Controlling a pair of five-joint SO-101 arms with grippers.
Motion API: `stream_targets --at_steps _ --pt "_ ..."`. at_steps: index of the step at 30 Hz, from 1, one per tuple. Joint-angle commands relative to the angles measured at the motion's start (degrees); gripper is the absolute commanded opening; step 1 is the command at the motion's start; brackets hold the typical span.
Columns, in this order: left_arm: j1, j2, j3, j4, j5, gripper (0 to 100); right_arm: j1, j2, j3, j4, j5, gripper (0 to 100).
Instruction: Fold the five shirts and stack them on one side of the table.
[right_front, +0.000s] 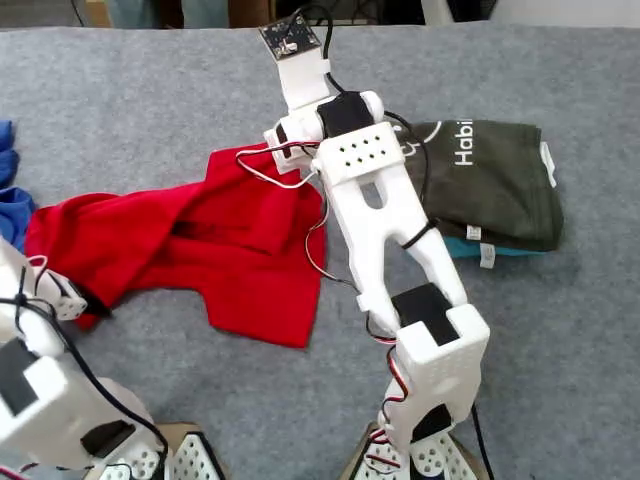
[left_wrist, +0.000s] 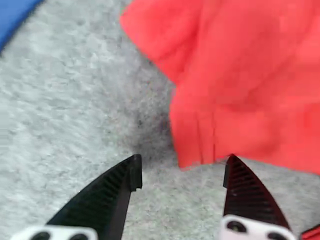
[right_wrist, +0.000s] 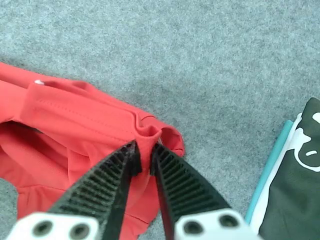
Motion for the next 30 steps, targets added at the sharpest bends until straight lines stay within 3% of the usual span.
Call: stream_targets --at_steps 1,11,23,30 --pt "0.4 2.2 -3.2 -0.2 -0.4 28 0.1 -0.3 -0.4 -0.4 0.4 1.5" --pt "0.6 3.1 -7.4 1.6 2.6 22 0.1 -0.3 -0.4 -0.4 0.1 1.5" --pt "3.9 2.8 -8.0 3.3 3.0 21 0.1 -0.3 -0.4 -0.4 0.0 1.5" --pt "3.7 2.6 -12.2 12.5 2.5 22 0.1 -0.3 -0.4 -0.4 0.0 1.5"
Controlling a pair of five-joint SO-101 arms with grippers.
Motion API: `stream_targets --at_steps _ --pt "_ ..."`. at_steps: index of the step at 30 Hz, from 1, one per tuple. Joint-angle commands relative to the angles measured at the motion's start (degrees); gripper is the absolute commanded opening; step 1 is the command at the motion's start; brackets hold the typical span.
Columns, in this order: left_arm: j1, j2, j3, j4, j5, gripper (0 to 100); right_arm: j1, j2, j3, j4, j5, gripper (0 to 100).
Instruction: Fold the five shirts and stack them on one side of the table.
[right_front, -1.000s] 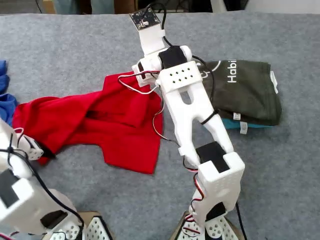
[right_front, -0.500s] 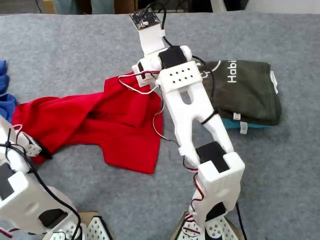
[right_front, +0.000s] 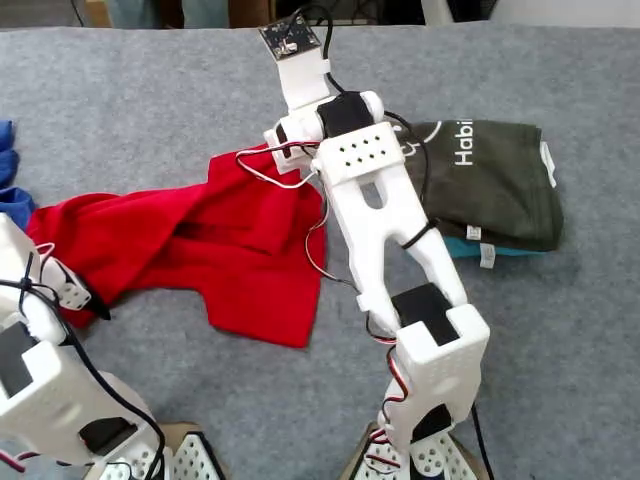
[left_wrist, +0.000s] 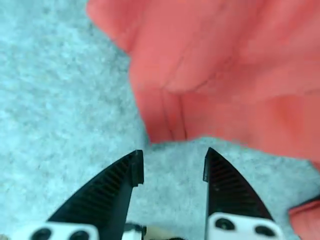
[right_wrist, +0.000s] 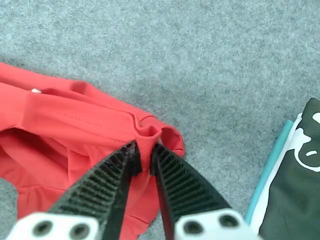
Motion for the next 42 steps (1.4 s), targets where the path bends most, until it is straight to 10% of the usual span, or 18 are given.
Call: stream_targets --at_steps 1,28,42 --pt "0.0 -0.9 -4.4 3.8 0.2 22 0.1 -0.3 -0.4 -0.4 0.0 1.5" --pt "-3.1 7.7 -6.1 -3.0 5.5 21 0.1 -0.3 -0.3 -0.3 0.0 1.5" --pt "-2.5 0.6 -10.7 5.9 1.5 22 0.1 -0.3 -0.3 -0.4 0.0 1.5"
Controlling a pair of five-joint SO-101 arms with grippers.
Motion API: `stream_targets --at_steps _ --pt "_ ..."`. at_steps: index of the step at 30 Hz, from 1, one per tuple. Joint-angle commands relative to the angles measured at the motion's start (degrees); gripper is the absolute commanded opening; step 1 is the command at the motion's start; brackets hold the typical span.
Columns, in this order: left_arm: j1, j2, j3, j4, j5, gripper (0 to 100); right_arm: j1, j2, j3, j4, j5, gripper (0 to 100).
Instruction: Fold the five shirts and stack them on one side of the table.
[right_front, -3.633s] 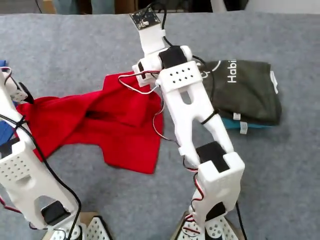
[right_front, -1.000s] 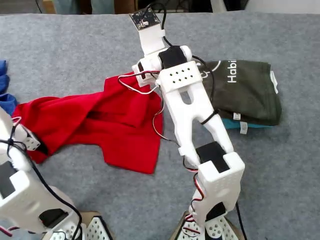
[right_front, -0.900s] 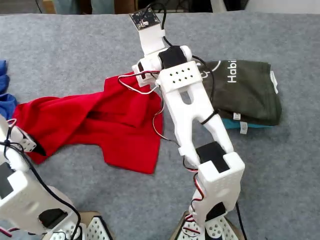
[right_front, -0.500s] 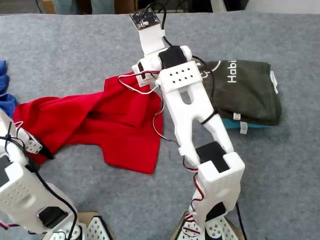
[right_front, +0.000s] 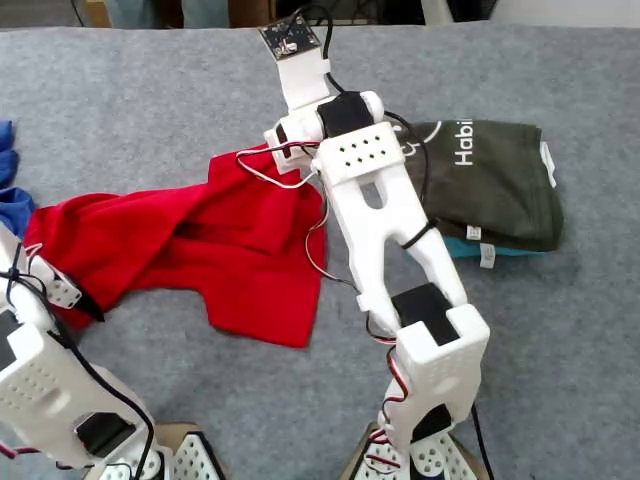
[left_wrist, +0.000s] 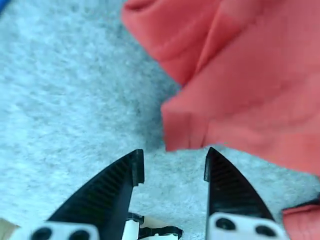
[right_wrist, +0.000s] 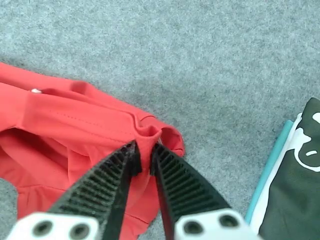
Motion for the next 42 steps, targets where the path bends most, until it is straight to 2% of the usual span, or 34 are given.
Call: stream_targets --at_steps 1,7,12,20,23,30,38,42 --pt "0.1 -7.9 -3.0 1.2 -0.7 22 0.1 -0.3 -0.3 -0.4 0.0 1.5" --pt "0.3 -11.0 -0.5 -3.3 -0.4 22 0.1 -0.3 -0.3 -0.3 0.0 1.5" --pt "0.3 -11.0 2.7 -4.0 -0.4 22 0.1 -0.3 -0.3 -0.3 0.0 1.5" --pt "0.4 -10.9 8.0 -11.0 -0.4 22 0.1 -0.3 -0.3 -0.3 0.0 1.5" --pt "0.3 -10.9 8.8 -12.1 1.5 22 0.1 -0.3 -0.3 -0.3 0.0 1.5" --pt "1.4 -9.8 9.1 -12.1 2.4 22 0.1 -0.3 -0.3 0.5 0.0 1.5" --pt "1.3 -0.3 8.3 -12.1 2.4 21 0.4 -0.3 -0.3 1.4 0.0 1.5" --pt "1.5 -0.7 6.0 -9.1 2.5 21 0.3 -0.3 -0.3 1.3 0.0 1.5"
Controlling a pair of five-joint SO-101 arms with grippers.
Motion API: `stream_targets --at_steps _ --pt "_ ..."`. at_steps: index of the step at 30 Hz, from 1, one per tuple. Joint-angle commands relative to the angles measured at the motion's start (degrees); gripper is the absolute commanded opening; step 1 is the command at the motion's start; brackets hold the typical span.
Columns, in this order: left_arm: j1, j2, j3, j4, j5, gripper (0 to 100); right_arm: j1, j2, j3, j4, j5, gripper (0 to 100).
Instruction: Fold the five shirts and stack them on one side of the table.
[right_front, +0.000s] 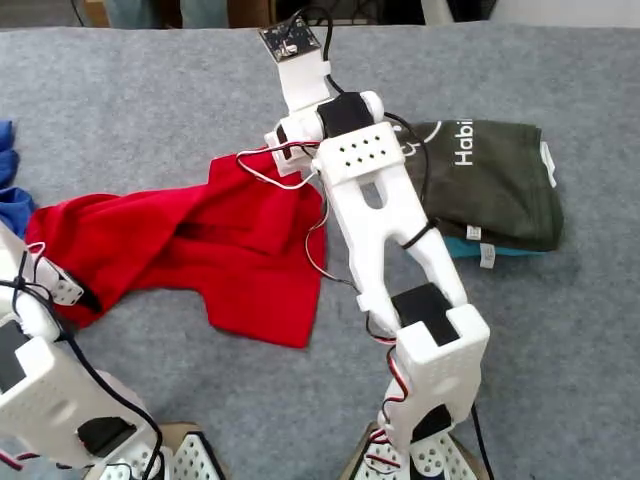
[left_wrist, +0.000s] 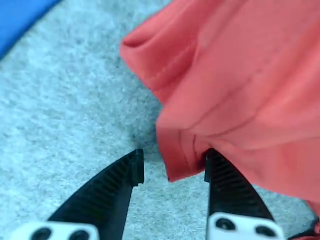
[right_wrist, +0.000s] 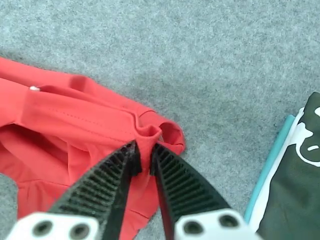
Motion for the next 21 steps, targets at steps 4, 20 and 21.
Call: stream_targets --at_steps 4,20,21 --pt "0.7 -0.3 -3.5 3.0 2.3 13 0.3 -0.3 -0.3 0.1 0.0 1.5" --pt "4.8 -0.4 -40.0 27.0 2.2 3 0.4 -0.9 -13.8 5.3 0.0 1.5" --pt "4.9 -0.4 -44.2 27.4 2.2 3 0.4 -0.9 -16.8 6.4 0.0 1.5"
